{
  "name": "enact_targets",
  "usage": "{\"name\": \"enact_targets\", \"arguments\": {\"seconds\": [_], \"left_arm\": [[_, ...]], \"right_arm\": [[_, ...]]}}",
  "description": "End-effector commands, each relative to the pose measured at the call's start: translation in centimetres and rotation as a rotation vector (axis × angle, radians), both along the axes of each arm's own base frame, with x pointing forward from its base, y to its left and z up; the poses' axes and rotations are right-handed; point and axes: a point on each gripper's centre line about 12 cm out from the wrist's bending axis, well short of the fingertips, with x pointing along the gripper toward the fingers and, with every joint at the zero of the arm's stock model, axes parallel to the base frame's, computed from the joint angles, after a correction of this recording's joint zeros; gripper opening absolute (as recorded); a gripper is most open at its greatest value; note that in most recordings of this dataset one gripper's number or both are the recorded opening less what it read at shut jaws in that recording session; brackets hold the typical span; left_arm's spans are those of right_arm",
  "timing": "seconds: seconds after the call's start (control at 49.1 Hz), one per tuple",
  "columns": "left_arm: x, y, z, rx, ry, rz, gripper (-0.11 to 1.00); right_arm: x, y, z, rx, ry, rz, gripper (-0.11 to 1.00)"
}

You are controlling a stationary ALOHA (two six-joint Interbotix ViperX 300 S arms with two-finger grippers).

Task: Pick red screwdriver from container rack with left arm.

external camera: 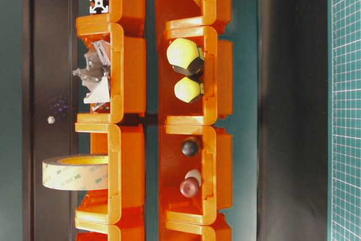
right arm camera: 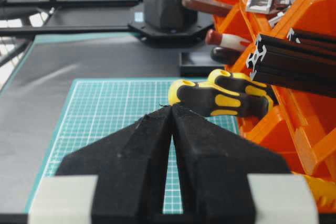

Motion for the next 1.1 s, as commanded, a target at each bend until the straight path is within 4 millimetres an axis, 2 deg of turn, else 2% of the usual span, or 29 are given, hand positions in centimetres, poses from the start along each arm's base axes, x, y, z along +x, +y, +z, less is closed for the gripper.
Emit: {"name": "enact_targets", "arguments": {"seconds": [0.0, 0.061, 0.102, 0.244, 0.407, 0.672, 0.773, 0.916, 1.079], "left_arm": [[1.1, -0.5, 1.5, 0.019, 0.015, -0.027, 0.06], [1.7, -0.9, 2.4, 0.006, 0.054, -0.044, 0.05], [2.1, -1.2, 3.0, 0.007, 0.081, -0.057, 0.0], [3.2, -2.4, 5.0, 0.02, 0.186, -0.103, 0.0], [4.3, -3.0, 7.4, 0.042, 0.395, -0.111, 0.0], [7.0, -4.9, 13.8, 0.193, 0.51, -0.167, 0.0], [8.1, -5.4, 14.0, 0.257, 0.548, -0.183, 0.0], [9.6, -5.8, 12.2, 0.36, 0.657, -0.172, 0.0], [10.4, -6.6, 11.1, 0.599, 0.764, -0.066, 0.0]], "right_arm": [[0.4, -0.1, 1.3, 0.008, -0.043, -0.004, 0.02], [0.3, -0.1, 1.6, 0.02, -0.058, -0.006, 0.04], [0.2, -0.1, 1.7, 0.03, -0.063, -0.007, 0.0], [0.1, -0.1, 1.8, 0.062, -0.072, -0.01, -0.01], [0.1, 0.0, 1.8, 0.096, -0.072, -0.01, -0.01], [-0.1, 0.0, 2.2, 0.141, -0.084, -0.012, -0.01], [-0.2, 0.0, 2.2, 0.141, -0.086, -0.011, -0.01], [-0.4, 0.1, 2.5, 0.143, -0.088, -0.005, -0.01], [-0.6, 0.2, 2.7, 0.144, -0.083, -0.001, -0.01]]}}
